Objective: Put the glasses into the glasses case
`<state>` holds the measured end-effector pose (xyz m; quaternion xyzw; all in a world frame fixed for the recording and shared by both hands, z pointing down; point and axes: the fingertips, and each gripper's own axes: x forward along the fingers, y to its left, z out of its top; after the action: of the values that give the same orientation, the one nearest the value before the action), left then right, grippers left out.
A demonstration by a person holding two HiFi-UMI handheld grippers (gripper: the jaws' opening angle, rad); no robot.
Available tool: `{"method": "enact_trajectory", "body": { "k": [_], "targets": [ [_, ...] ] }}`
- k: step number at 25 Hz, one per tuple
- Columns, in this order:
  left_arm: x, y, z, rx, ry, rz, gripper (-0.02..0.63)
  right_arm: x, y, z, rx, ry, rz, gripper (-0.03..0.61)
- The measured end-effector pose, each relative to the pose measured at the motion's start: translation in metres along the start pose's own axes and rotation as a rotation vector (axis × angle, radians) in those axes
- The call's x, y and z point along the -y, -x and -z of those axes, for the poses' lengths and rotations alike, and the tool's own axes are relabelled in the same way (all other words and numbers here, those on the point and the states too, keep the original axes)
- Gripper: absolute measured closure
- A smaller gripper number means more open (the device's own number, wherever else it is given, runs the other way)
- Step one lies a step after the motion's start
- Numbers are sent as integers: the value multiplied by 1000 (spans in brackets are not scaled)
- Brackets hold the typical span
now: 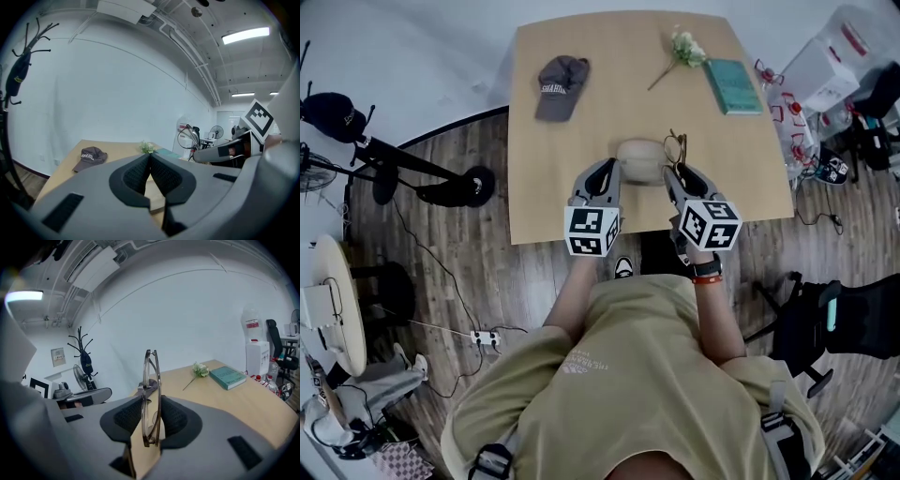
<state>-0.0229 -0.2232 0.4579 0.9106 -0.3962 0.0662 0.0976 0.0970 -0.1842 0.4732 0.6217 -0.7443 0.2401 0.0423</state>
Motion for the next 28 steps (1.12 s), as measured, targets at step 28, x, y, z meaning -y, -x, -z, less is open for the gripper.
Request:
{"method": "enact_trajectory", "body": {
  "k": [28],
  "targets": [
    [-56,-70,51,-90,75,-111,591,37,-114,25,-361,272,-459,449]
  ]
}}
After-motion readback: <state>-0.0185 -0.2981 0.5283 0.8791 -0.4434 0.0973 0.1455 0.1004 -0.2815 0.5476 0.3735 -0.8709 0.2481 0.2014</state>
